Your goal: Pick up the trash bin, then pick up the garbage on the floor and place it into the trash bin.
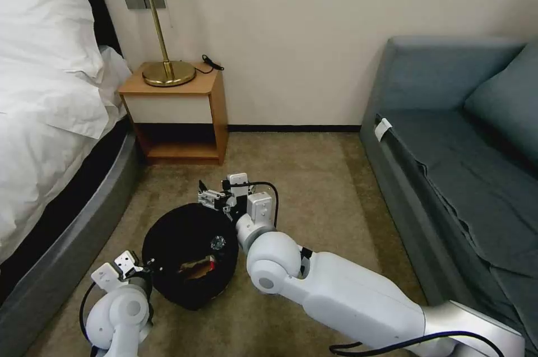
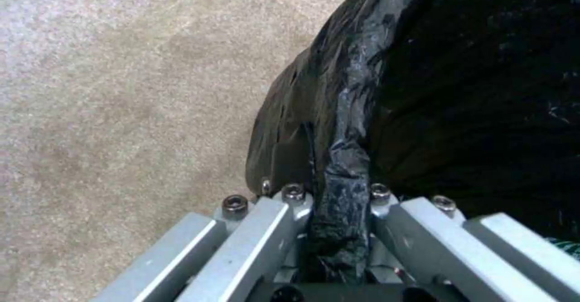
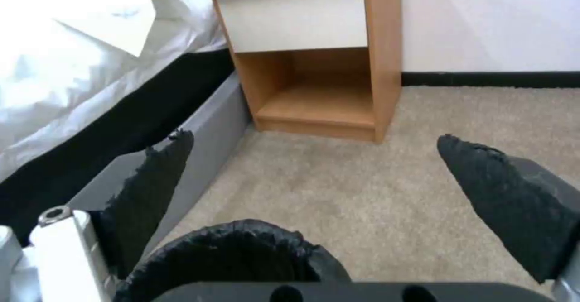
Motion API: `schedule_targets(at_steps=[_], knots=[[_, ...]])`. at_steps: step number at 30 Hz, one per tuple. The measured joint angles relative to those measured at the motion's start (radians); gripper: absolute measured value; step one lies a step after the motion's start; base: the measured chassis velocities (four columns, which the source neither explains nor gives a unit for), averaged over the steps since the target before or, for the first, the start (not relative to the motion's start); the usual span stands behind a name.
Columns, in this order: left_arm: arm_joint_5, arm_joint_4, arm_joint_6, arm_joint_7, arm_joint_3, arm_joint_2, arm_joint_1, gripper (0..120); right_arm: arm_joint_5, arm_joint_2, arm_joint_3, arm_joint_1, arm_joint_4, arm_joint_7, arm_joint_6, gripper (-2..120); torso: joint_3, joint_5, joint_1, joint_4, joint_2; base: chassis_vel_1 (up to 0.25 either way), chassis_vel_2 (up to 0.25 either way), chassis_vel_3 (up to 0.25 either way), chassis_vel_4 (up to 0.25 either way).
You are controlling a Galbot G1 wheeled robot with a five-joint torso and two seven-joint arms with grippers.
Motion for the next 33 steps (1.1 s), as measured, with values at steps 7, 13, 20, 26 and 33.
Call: schedule_targets(at_steps=[7, 13, 20, 26, 33], knots=[[0.080, -0.003, -0.047, 0.077, 0.000, 0.001, 0.007, 21, -0.002, -0.010, 0.008, -0.009, -0.001, -0.001, 0.001, 100, 0.000, -0.0001, 0.000, -0.0001, 0.000, 0.000, 0.000, 0.000, 0.000], [0.248, -0.007, -0.128, 0.194, -0.007, 0.000, 0.018, 39, -0.001, -0.014, 0.022, -0.015, 0.000, -0.001, 0.002, 100, 0.000, -0.0002, 0.000, 0.0000, 0.000, 0.000, 0.000, 0.000, 0.000], [0.410, -0.011, -0.329, 0.444, -0.022, 0.003, 0.036, 65, 0.002, -0.039, 0.048, -0.028, 0.012, -0.008, 0.002, 100, 0.000, -0.0001, 0.000, 0.0000, 0.000, 0.000, 0.000, 0.000, 0.000], [0.494, -0.011, -0.522, 0.668, -0.042, 0.021, 0.054, 94, -0.154, -0.104, 0.202, -0.113, 0.071, -0.108, 0.076, 100, 0.000, 0.0000, 0.000, 0.0001, 0.000, 0.000, 0.000, 0.000, 0.000], [0.544, -0.038, -0.547, 0.682, -0.037, 0.040, 0.077, 100, -0.438, -0.195, 0.534, -0.392, 0.227, -0.223, 0.143, 100, 0.000, -0.0001, 0.000, -0.0001, 0.000, 0.000, 0.000, 0.000, 0.000]])
